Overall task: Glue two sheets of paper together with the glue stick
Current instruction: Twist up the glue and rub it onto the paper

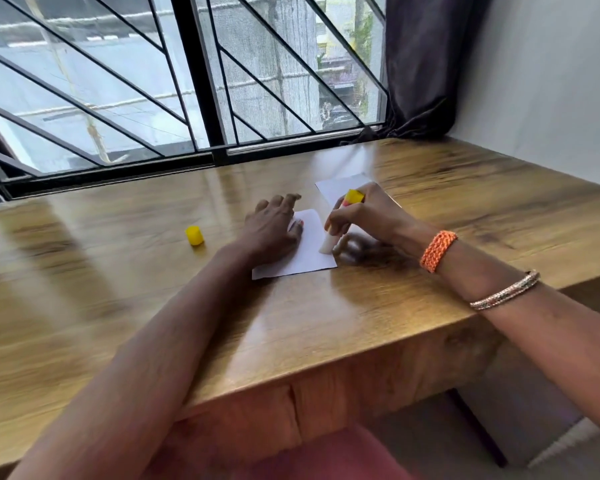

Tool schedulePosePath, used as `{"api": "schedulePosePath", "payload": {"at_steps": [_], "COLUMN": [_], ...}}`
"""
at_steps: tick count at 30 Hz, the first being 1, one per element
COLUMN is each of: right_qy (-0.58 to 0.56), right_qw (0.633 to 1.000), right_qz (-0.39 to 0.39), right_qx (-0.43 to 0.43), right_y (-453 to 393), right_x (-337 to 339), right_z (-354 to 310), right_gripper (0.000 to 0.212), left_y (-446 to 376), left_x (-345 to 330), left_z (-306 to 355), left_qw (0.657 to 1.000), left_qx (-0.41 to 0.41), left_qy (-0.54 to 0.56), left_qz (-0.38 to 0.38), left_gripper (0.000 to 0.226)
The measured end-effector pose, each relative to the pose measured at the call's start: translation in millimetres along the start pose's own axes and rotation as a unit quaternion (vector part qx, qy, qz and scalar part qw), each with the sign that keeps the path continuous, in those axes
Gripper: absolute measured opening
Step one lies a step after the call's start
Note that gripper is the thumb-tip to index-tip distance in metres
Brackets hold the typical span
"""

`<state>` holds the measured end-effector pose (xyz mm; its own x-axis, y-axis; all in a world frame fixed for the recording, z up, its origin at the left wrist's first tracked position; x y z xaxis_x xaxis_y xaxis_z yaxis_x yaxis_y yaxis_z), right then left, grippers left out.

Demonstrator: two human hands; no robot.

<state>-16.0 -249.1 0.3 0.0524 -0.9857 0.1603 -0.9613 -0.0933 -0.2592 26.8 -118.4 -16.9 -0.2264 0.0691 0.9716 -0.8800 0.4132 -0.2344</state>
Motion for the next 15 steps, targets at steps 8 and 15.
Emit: {"api": "schedulePosePath", "payload": {"at_steps": [8, 15], "right_qy": [-0.016, -0.031], "right_qw": [0.998, 0.998], "right_qz": [-0.051, -0.041], "right_qx": [-0.021, -0.039], "right_y": [13, 4], "right_x": [-10, 3], "right_z": [-2, -3], "right_gripper": [0.016, 0.013], "left_y": [-2, 9], "left_x": [-1, 33], "left_z": [-1, 1], "left_qw": [1.000, 0.977], "left_qx": [-0.010, -0.016], "left_qy": [0.011, 0.107], "left_qz": [0.004, 0.182], "left_gripper": [0.050, 0.027]}}
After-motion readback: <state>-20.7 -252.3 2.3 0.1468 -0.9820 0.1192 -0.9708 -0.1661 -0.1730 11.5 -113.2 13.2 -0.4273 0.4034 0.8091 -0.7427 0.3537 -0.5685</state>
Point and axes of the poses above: each hand's wrist, its own y-axis away from the middle knuckle, its own x-axis out of the back of the hand, z = x × y, the point moved 8 cm from there along -y, towards the middle knuckle, and after that the axes turned 15 degrees about -y, right-handed, at the moved point
